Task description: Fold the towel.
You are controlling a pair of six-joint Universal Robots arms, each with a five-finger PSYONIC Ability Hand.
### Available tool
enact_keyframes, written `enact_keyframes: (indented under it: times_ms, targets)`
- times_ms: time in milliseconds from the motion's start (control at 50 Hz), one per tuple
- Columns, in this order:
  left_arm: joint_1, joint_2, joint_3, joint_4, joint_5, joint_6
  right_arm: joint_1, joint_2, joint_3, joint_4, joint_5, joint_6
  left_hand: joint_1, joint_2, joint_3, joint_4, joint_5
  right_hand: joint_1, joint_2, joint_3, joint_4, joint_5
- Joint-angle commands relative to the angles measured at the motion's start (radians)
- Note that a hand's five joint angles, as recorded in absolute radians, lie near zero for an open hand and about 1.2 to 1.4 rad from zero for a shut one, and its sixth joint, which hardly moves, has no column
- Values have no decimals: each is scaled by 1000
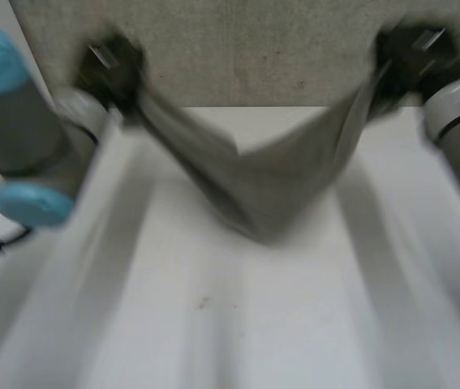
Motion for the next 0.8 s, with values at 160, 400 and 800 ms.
enact_keyframes:
  times_ms: [160,400,800]
  targets:
    - [60,105,-176,65,83,-99,-30,-23,86,91,-161,-238,221,187,1208,184,212,62,66,61,57,55]
    - [64,-9,-476,13,159,-49,-10,181,157,236,-175,-450,221,187,1208,184,212,62,66,61,57,55]
    - [60,243,-674,-53,162,31,-99,-67,321,945,-192,-986,221,187,1208,184,212,62,66,61,57,55]
